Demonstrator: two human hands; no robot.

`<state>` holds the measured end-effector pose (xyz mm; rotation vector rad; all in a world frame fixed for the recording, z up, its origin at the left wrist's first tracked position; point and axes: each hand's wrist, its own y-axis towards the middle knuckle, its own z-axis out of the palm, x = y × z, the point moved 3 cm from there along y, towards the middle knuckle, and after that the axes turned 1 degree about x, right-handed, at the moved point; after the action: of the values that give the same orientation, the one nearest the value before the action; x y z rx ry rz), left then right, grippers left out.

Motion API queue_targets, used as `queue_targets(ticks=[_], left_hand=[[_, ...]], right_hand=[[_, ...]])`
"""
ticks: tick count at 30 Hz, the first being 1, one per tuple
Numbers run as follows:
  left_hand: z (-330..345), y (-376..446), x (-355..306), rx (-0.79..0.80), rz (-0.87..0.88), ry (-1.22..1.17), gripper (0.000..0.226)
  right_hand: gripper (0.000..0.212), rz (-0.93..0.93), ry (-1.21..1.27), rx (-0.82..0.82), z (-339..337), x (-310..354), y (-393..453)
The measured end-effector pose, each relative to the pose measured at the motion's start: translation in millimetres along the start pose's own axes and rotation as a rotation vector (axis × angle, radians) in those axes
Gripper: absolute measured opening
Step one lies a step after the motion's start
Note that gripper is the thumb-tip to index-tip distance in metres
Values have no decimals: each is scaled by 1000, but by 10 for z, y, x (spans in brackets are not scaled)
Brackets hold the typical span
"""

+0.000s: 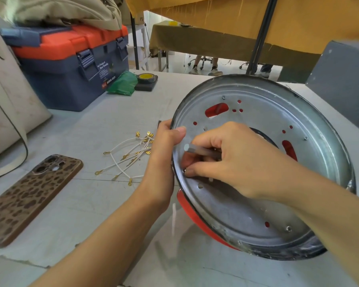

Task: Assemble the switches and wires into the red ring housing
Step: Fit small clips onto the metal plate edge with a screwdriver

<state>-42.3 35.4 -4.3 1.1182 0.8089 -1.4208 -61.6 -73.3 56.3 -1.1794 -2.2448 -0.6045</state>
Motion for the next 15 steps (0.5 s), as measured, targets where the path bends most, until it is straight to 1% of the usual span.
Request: queue_targets(ticks=[2,5,6,9,15], left_hand=[[-7,5,4,-10,7,-2,70],[-3,11,11,-20,14,-5,69],[-4,11,13,-24,13,-6,68],[-6,5,17,-36,-3,4,65],[3,2,38,-25,-52,28,67]], right_hand=[[10,2,-14,0,11,15,-1],[26,-11,-18,-18,24,28,-4],[28,-14,-21,-27,27,31,-3],[18,-23,-58,-30,40,28,4],[15,-44,-100,-23,22,29,11]])
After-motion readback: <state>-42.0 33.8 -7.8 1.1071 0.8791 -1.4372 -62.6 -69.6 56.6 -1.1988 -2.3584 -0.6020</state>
